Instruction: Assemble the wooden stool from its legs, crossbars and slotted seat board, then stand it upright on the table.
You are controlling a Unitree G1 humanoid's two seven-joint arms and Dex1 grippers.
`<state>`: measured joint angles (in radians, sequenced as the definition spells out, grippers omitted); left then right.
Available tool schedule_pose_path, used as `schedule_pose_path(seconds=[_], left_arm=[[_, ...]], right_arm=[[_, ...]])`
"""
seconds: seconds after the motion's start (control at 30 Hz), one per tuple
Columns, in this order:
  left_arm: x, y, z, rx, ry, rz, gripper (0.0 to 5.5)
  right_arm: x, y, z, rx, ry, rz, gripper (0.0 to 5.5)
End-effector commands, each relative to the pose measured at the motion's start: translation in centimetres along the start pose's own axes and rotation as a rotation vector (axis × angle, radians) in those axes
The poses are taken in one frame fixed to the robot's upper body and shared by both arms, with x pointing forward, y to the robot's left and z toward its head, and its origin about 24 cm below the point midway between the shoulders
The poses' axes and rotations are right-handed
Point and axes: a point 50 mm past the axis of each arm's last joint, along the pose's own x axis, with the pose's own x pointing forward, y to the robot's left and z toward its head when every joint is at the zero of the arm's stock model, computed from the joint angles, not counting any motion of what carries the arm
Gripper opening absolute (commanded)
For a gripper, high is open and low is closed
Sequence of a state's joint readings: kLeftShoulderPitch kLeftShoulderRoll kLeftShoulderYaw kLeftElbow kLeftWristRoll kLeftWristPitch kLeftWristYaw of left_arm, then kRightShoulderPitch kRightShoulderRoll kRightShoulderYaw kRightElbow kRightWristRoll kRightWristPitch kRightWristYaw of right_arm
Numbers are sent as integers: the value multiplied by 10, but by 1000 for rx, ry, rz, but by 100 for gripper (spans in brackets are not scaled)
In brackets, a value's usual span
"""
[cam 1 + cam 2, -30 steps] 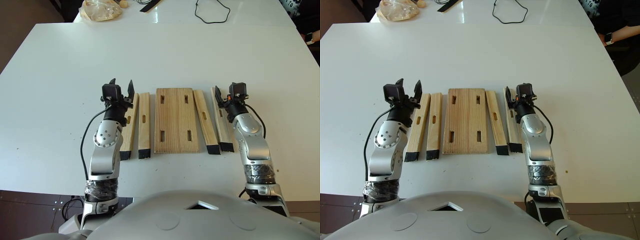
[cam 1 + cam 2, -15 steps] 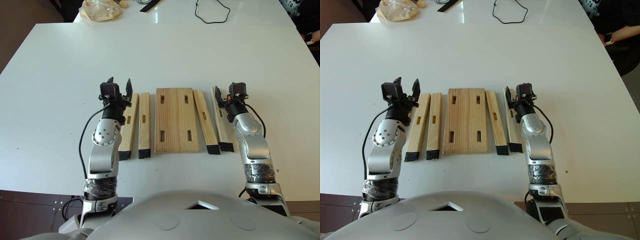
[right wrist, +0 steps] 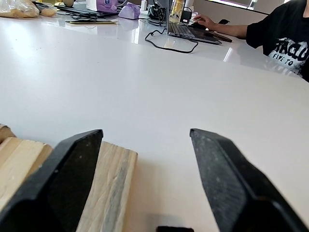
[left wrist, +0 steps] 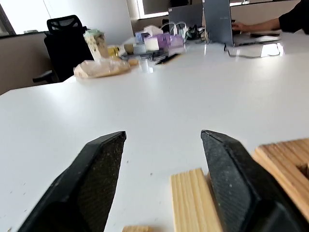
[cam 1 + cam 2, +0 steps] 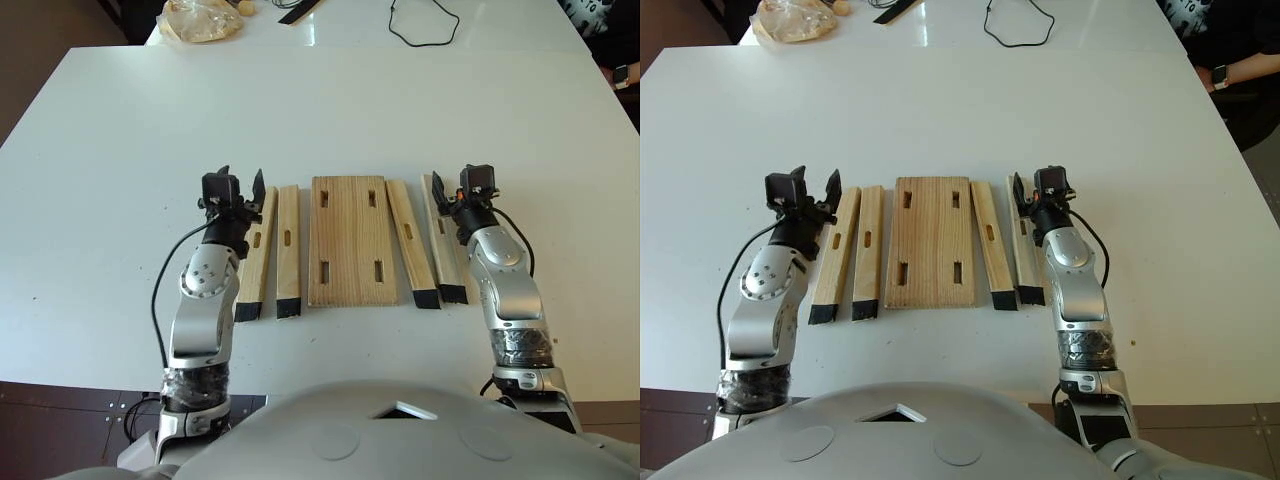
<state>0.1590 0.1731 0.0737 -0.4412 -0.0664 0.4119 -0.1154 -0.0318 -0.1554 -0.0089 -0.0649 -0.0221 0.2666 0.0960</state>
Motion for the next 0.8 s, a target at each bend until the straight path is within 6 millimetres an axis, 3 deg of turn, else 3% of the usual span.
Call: schedule_pose_path(seconds=[0.03,0.13,0.23,0.4,0.6,0.8], left_arm=[[-13,29,21,60,98,-76,291],[-22,36,26,94,204,-178,291],[-38,42,17,105,343,-247,291],[-46,55,8,78,457,-184,291],[-55,45,-9,-7,545,-231,291],[-59,56,-28,-47,610,-144,291]], right_arm=[[-19,-11,-2,32,8,-110,334],[-31,-15,-1,48,3,-165,334],[-39,-21,-5,54,19,-218,334],[-44,-29,-2,50,21,-244,334],[-40,-26,0,36,25,-197,334],[-40,-29,0,27,32,-189,334]])
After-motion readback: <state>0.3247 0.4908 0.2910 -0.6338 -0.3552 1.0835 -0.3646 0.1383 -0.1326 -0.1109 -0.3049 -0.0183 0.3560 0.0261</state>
